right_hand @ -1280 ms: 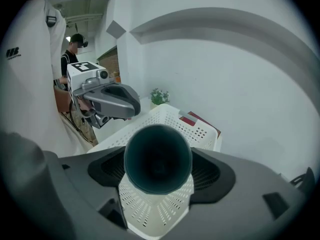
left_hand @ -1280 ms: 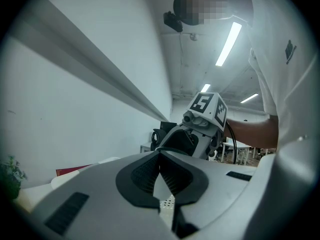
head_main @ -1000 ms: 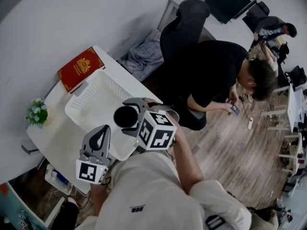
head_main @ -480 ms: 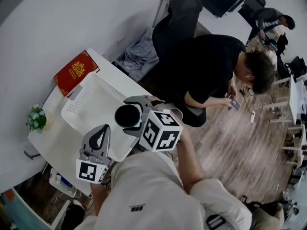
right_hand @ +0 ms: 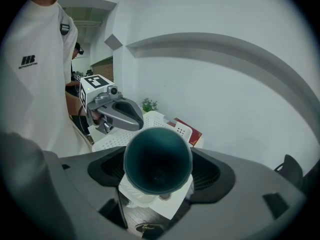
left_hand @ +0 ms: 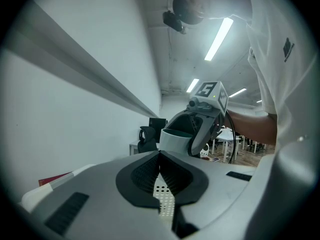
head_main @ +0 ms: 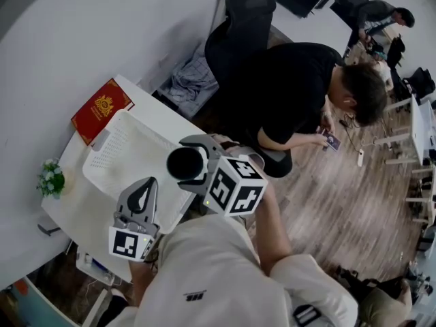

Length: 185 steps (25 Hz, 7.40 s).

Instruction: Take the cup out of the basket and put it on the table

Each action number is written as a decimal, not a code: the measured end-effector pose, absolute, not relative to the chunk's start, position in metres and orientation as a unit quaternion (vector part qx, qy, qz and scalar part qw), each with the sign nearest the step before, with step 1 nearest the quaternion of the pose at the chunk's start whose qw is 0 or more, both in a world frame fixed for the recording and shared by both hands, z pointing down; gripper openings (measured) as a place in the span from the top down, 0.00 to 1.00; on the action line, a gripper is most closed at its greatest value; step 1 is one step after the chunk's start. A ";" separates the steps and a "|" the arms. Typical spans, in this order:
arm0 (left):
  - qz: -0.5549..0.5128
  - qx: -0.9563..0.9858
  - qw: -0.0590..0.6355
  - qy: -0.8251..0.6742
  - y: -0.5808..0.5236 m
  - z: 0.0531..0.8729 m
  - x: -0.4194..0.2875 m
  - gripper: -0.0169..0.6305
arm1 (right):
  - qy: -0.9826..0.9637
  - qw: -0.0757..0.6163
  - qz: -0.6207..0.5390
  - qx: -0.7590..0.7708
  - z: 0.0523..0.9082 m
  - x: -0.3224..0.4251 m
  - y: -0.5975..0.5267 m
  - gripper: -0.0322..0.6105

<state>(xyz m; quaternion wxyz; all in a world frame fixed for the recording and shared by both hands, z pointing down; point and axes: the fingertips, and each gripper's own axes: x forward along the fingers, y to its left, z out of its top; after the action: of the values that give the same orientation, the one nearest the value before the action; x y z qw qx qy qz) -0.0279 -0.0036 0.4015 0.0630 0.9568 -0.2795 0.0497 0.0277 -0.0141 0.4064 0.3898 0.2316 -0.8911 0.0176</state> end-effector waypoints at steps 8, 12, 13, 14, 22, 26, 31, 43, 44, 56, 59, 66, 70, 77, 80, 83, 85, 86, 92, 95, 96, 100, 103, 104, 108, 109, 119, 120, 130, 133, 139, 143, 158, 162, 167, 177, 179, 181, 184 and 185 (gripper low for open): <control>0.057 0.961 0.059 -0.265 -0.007 0.402 -0.007 0.96 | -0.886 0.383 0.027 0.259 0.407 0.061 -0.023 0.34; 0.063 0.962 0.058 -0.261 -0.010 0.402 0.002 0.96 | -0.885 0.380 0.031 0.268 0.408 0.074 -0.028 0.34; 0.064 0.962 0.057 -0.260 -0.010 0.402 0.004 0.96 | -0.885 0.379 0.032 0.270 0.409 0.077 -0.030 0.34; 0.066 0.962 0.057 -0.259 -0.011 0.402 0.007 0.96 | -0.885 0.378 0.034 0.272 0.409 0.081 -0.031 0.34; 0.077 0.963 0.055 -0.254 -0.017 0.405 0.023 0.96 | -0.884 0.370 0.050 0.282 0.422 0.104 -0.042 0.34; 0.083 0.962 0.055 -0.255 -0.020 0.406 0.029 0.96 | -0.884 0.365 0.058 0.287 0.431 0.114 -0.048 0.34; 0.089 0.961 0.055 -0.257 -0.028 0.407 0.035 0.96 | -0.883 0.363 0.070 0.288 0.449 0.126 -0.056 0.34; 0.103 0.962 0.055 -0.245 -0.040 0.412 0.056 0.96 | -0.885 0.362 0.082 0.281 0.499 0.147 -0.058 0.34; 0.104 0.963 0.054 -0.243 -0.041 0.413 0.058 0.96 | -0.887 0.359 0.084 0.280 0.502 0.147 -0.058 0.34; 0.120 0.963 0.058 -0.235 -0.044 0.418 0.071 0.96 | -0.893 0.345 0.097 0.272 0.534 0.152 -0.057 0.34; 0.124 0.962 0.059 -0.236 -0.045 0.419 0.071 0.96 | -0.896 0.338 0.098 0.272 0.542 0.152 -0.059 0.34; 0.131 0.960 0.060 -0.241 -0.045 0.420 0.070 0.96 | -0.898 0.324 0.111 0.277 0.568 0.153 -0.059 0.34; 0.135 0.958 0.058 -0.244 -0.044 0.421 0.069 0.96 | -0.899 0.315 0.117 0.283 0.583 0.153 -0.060 0.34; 0.147 0.956 0.053 -0.247 -0.043 0.422 0.071 0.96 | -0.898 0.307 0.121 0.291 0.601 0.158 -0.064 0.34; 0.150 0.956 0.052 -0.247 -0.043 0.424 0.070 0.96 | -0.896 0.307 0.125 0.293 0.610 0.160 -0.065 0.34; 0.153 0.955 0.054 -0.248 -0.043 0.426 0.071 0.96 | -0.897 0.304 0.128 0.295 0.617 0.160 -0.067 0.34; 0.156 0.955 0.054 -0.247 -0.043 0.427 0.072 0.96 | -0.897 0.302 0.130 0.295 0.620 0.160 -0.067 0.34; 0.157 0.955 0.054 -0.246 -0.043 0.427 0.072 0.96 | -0.897 0.302 0.131 0.295 0.622 0.160 -0.067 0.34; 0.159 0.955 0.056 -0.246 -0.044 0.427 0.078 0.96 | -0.897 0.302 0.136 0.294 0.630 0.161 -0.064 0.34; 0.163 0.954 0.056 -0.244 -0.042 0.428 0.080 0.96 | -0.897 0.300 0.135 0.294 0.632 0.161 -0.063 0.34; 0.164 0.954 0.056 -0.243 -0.042 0.429 0.081 0.96 | -0.898 0.300 0.134 0.294 0.633 0.161 -0.063 0.34; 0.167 0.955 0.057 -0.240 -0.042 0.430 0.081 0.96 | -0.897 0.296 0.135 0.298 0.638 0.161 -0.063 0.34; 0.171 0.954 0.058 -0.239 -0.041 0.431 0.082 0.96 | -0.896 0.297 0.138 0.300 0.642 0.163 -0.061 0.34; 0.172 0.954 0.058 -0.238 -0.041 0.432 0.082 0.96 | -0.896 0.296 0.139 0.301 0.643 0.163 -0.061 0.34; 0.175 0.954 0.060 -0.236 -0.040 0.435 0.082 0.96 | -0.895 0.293 0.139 0.307 0.650 0.164 -0.060 0.34; 0.177 0.954 0.061 -0.235 -0.039 0.435 0.082 0.96 | -0.895 0.291 0.139 0.309 0.651 0.165 -0.059 0.34; 0.186 0.953 0.060 -0.229 -0.036 0.438 0.085 0.96 | -0.898 0.278 0.133 0.314 0.648 0.165 -0.062 0.34; 0.186 0.954 0.060 -0.229 -0.036 0.437 0.085 0.96 | -0.898 0.280 0.133 0.313 0.648 0.165 -0.061 0.34; 0.189 0.953 0.064 -0.228 -0.031 0.440 0.086 0.96 | -0.892 0.311 0.112 0.308 0.651 0.160 -0.054 0.34; 0.190 0.953 0.062 -0.227 -0.029 0.441 0.085 0.96 | -0.891 0.310 0.113 0.312 0.652 0.161 -0.054 0.34; 0.187 0.954 0.060 -0.228 -0.025 0.440 0.083 0.96 | -0.890 0.312 0.113 0.314 0.652 0.159 -0.054 0.34; 0.189 0.953 0.061 -0.229 -0.024 0.440 0.081 0.96 | -0.888 0.314 0.115 0.315 0.652 0.160 -0.055 0.34; 0.185 0.952 0.062 -0.234 -0.022 0.438 0.079 0.96 | -0.882 0.322 0.123 0.322 0.655 0.162 -0.058 0.34; 0.185 0.952 0.063 -0.234 -0.021 0.439 0.077 0.96 | -0.881 0.322 0.123 0.325 0.656 0.163 -0.057 0.34; 0.182 0.953 0.061 -0.233 -0.021 0.438 0.076 0.96 | -0.878 0.323 0.124 0.330 0.655 0.163 -0.057 0.34; 0.180 0.955 0.059 -0.230 -0.019 0.437 0.073 0.96 | -0.873 0.323 0.126 0.343 0.652 0.170 -0.055 0.34; 0.179 0.955 0.059 -0.229 -0.018 0.437 0.074 0.96 | -0.873 0.321 0.128 0.344 0.652 0.170 -0.053 0.34; 0.181 0.955 0.060 -0.227 -0.018 0.438 0.074 0.96 | -0.873 0.318 0.129 0.346 0.651 0.170 -0.053 0.34; 0.179 0.956 0.059 -0.225 -0.017 0.437 0.076 0.96 | -0.873 0.315 0.130 0.349 0.650 0.172 -0.052 0.34; 0.178 0.956 0.059 -0.224 -0.016 0.436 0.076 0.96 | -0.872 0.314 0.131 0.351 0.650 0.172 -0.051 0.34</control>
<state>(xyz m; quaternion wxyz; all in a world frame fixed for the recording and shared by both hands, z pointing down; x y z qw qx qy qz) 0.0762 -0.0162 0.4361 0.0591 0.9564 -0.2241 0.1776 0.1722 -0.0511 0.6495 0.3143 0.3506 -0.8725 0.1308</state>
